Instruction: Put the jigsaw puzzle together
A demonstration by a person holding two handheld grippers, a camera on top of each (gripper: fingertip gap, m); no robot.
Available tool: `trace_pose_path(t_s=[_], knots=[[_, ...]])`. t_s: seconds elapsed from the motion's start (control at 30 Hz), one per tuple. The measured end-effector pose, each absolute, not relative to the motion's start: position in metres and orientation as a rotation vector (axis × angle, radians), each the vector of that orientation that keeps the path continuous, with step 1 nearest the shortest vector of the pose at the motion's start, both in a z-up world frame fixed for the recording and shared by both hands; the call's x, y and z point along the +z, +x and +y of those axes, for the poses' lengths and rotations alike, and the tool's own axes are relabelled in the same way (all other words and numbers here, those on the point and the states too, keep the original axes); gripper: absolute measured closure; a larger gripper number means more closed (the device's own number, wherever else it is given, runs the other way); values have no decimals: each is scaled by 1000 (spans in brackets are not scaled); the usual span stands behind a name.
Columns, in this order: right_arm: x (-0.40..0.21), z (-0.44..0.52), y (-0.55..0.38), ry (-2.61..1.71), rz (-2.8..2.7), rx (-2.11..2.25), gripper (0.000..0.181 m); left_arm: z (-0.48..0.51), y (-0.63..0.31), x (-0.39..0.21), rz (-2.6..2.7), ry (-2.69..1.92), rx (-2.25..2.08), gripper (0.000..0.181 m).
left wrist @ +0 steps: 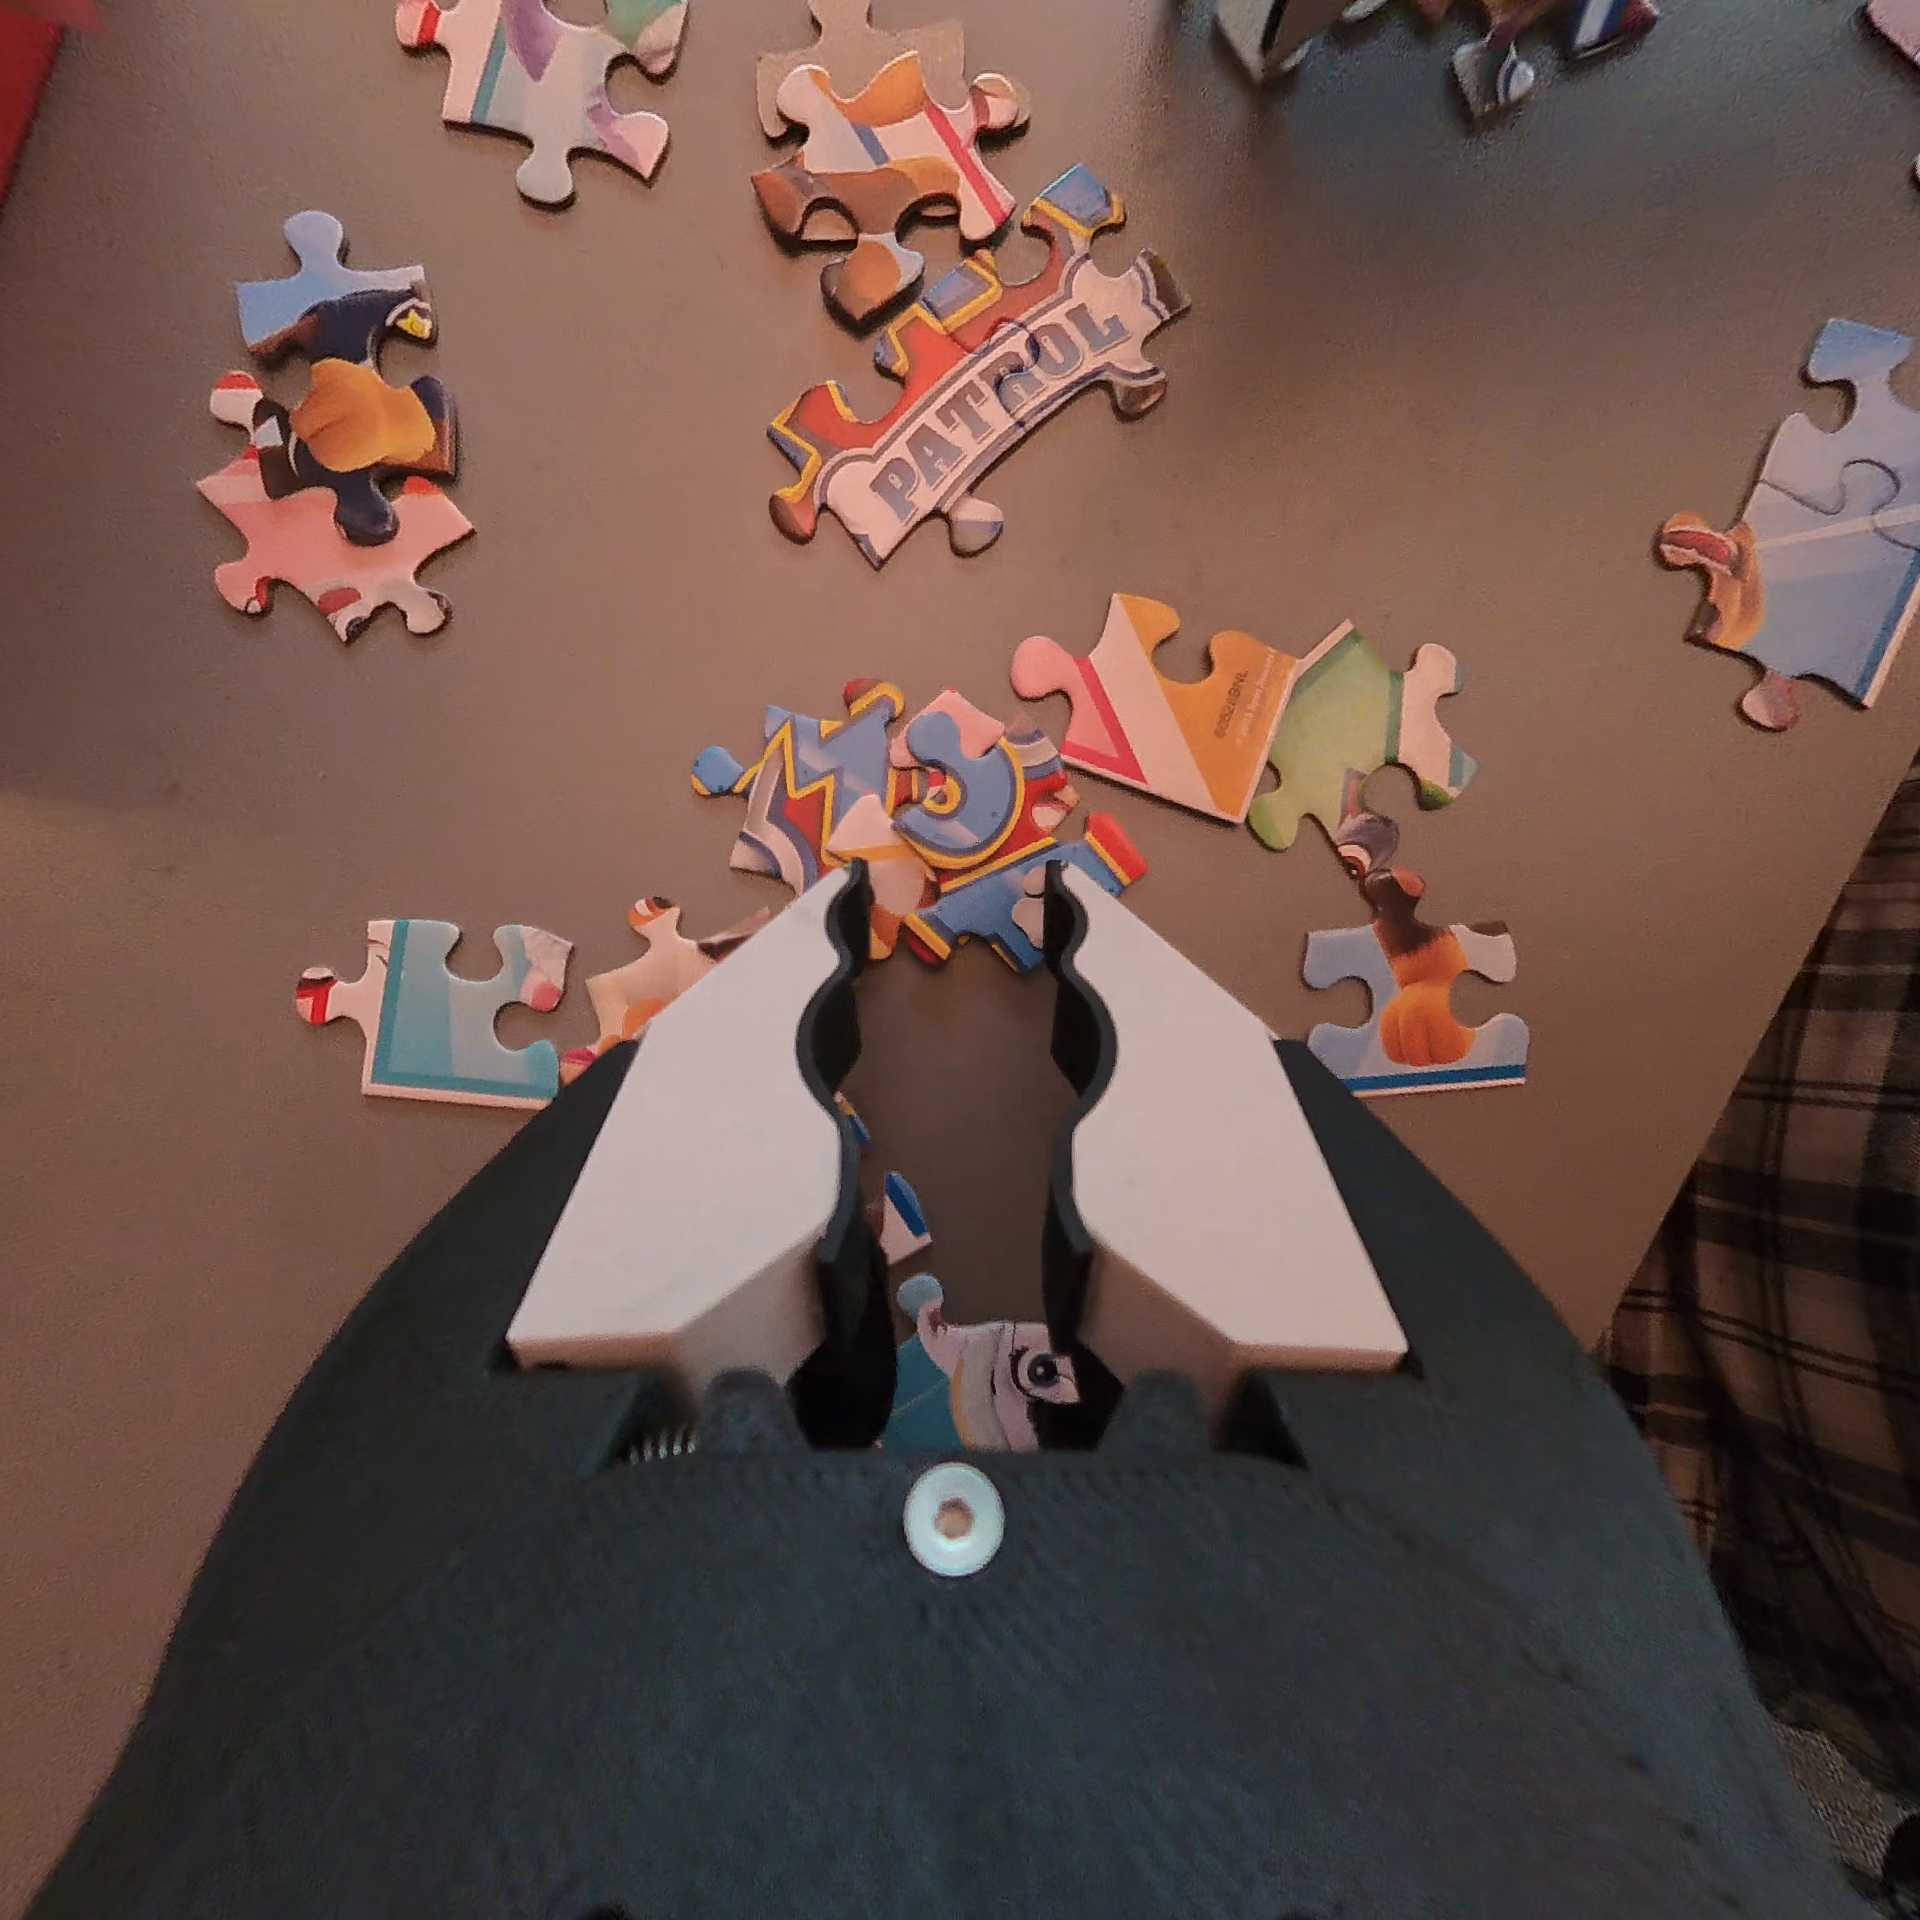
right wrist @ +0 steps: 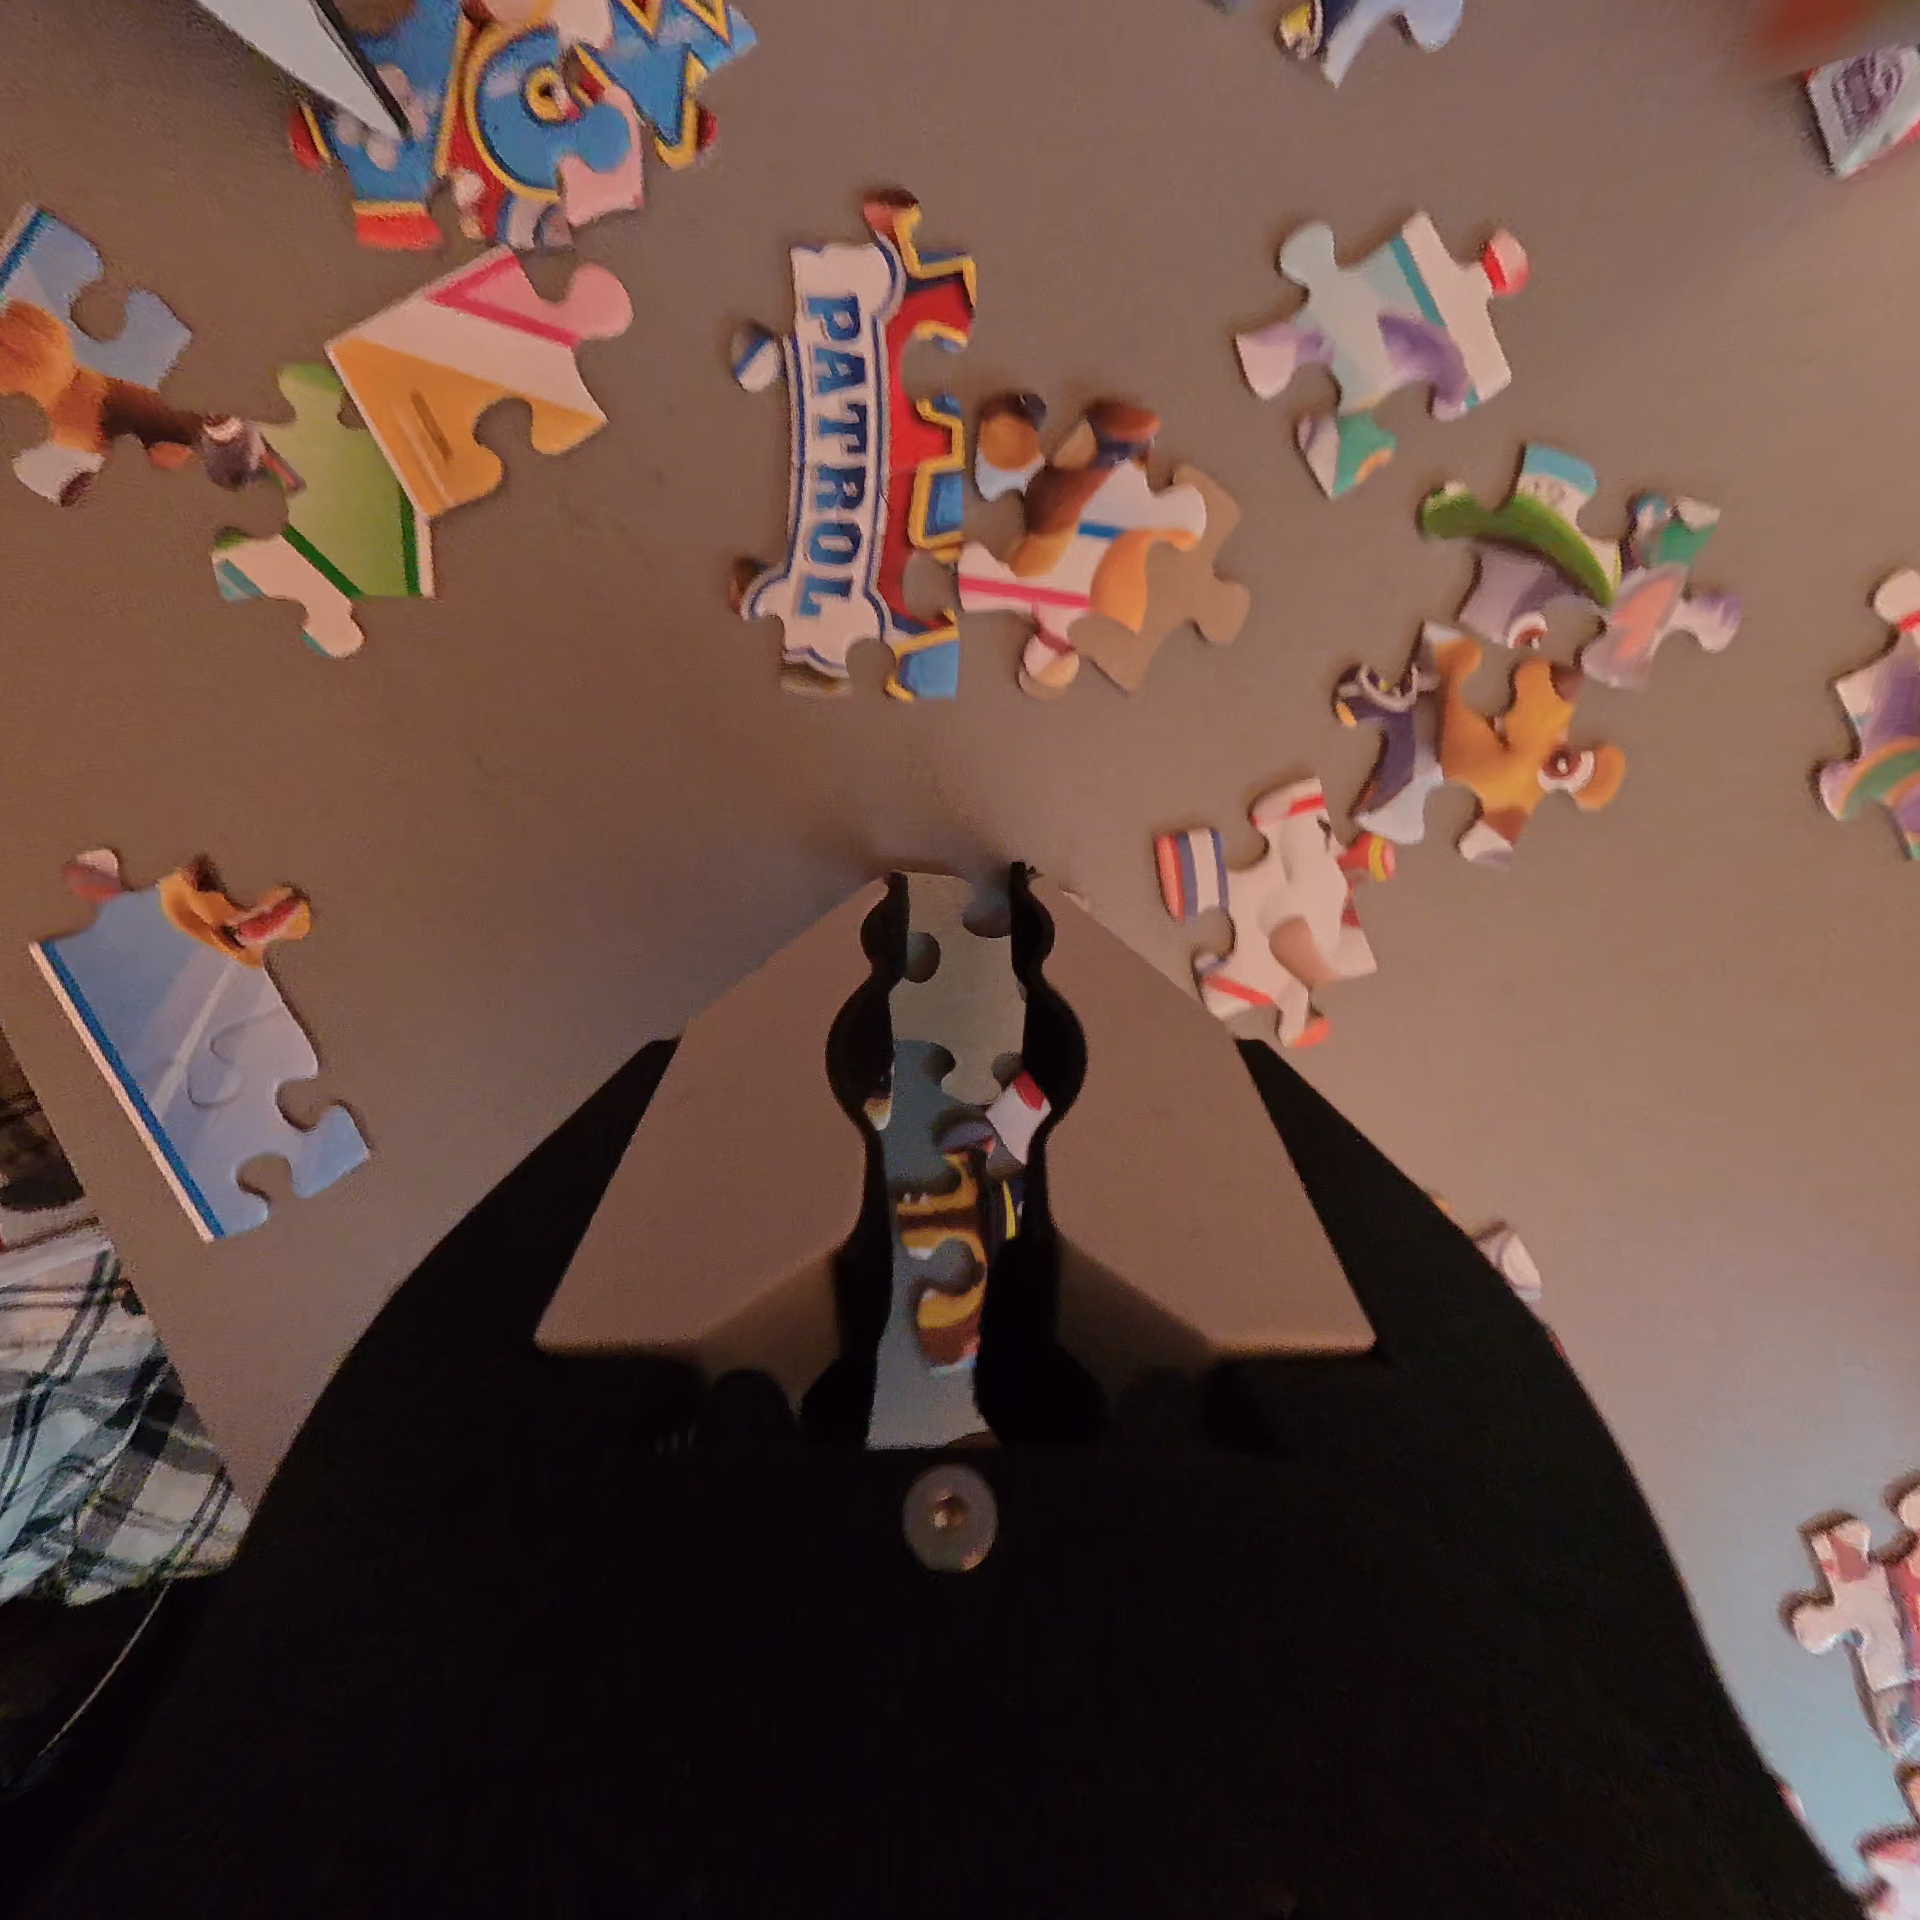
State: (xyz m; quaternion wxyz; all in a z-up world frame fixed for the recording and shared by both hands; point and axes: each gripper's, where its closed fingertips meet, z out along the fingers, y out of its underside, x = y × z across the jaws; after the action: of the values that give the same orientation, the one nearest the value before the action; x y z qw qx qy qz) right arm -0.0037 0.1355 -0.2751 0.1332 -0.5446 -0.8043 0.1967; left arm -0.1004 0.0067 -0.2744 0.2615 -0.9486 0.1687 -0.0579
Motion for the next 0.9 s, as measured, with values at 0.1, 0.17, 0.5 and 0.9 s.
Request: trace_pose_path(t_s=[0.1, 0.17, 0.5, 0.9], knots=[[-274, 142, 2, -1576, -2335, 527, 157, 2, -101, -274, 455, -2569, -166, 156], [-269, 132, -2, -1549, -2334, 578, 153, -1, -102, -274, 452, -2563, -181, 163], [-258, 68, -25, -1386, -2395, 744, 146, -10, -93, -274, 472, -2545, -233, 175], [-264, 45, -29, -1349, -2406, 790, 148, -5, -76, -275, 434, -2565, -94, 149]])
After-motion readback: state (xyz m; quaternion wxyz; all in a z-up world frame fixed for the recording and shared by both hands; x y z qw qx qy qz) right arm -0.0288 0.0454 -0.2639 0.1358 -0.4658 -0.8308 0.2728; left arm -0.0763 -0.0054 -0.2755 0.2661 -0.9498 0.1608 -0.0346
